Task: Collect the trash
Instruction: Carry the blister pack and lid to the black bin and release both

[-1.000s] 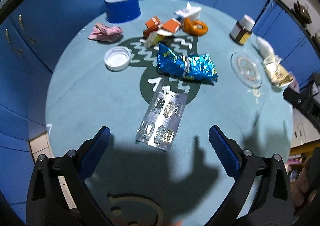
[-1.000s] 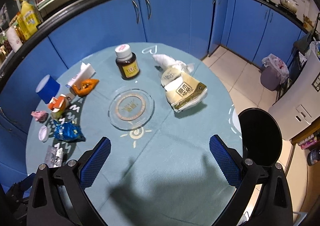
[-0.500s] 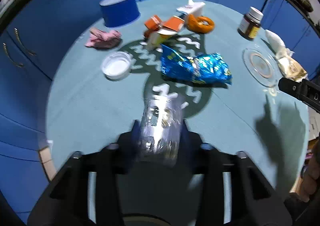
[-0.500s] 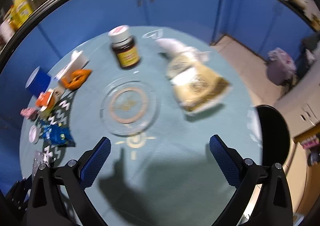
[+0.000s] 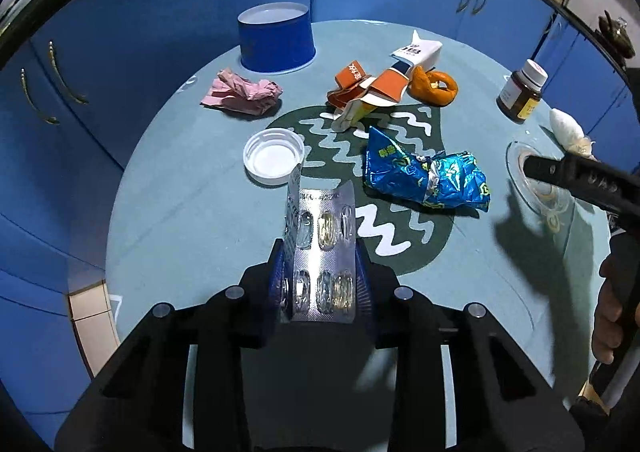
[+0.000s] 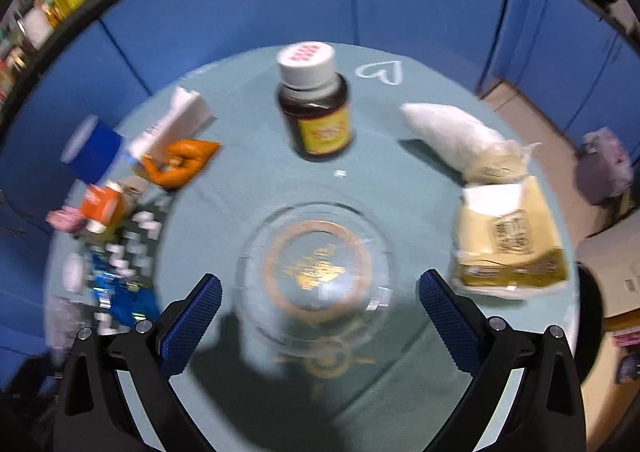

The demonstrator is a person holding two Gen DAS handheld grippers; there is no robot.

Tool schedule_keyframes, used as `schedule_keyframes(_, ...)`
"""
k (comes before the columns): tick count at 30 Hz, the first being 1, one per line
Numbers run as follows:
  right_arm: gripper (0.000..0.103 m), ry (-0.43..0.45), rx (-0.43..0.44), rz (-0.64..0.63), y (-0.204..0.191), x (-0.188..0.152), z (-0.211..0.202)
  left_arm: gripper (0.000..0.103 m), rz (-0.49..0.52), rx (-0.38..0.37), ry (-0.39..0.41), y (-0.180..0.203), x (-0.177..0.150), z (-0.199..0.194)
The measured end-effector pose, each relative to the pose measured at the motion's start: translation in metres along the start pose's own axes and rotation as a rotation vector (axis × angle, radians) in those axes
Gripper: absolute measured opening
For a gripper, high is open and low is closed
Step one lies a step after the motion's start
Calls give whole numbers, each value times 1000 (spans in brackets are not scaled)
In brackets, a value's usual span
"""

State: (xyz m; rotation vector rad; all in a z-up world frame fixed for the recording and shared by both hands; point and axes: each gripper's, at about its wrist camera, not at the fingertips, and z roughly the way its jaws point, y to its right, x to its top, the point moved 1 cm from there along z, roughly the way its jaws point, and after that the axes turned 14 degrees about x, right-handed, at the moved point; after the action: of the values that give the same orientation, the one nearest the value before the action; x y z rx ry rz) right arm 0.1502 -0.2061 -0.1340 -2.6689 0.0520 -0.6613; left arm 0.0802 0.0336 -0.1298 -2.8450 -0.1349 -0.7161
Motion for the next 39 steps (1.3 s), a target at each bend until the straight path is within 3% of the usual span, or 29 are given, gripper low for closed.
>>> schedule_keyframes(5,97,-29,-44,-26,-3,4,16,34,1,-7,19,2,0,-3)
schedule_keyframes(9,97,-42,-146,-112,-17,5,32,34,1,-4,21,0,-2,-5)
schedule_keyframes(13,95,-20,-136,-141,-22,0,31,34,-6,4,23,0,-1,-4)
schedule_keyframes(14,86,-10,-127,-146,-23,0,30,34,-7,4,25,0,0,-4)
schedule_keyframes(15,86,-7,-131,-157,-25,-1,27,34,-8,6,27,0,0,-4)
schedule_keyframes(30,85,105,-124,-177,-24,-15,-40,34,8,11,112,8,5,-31)
schedule_keyframes(39,85,168,-148,-110,15,-26,-88,34,75,-8,180,54,17,-54)
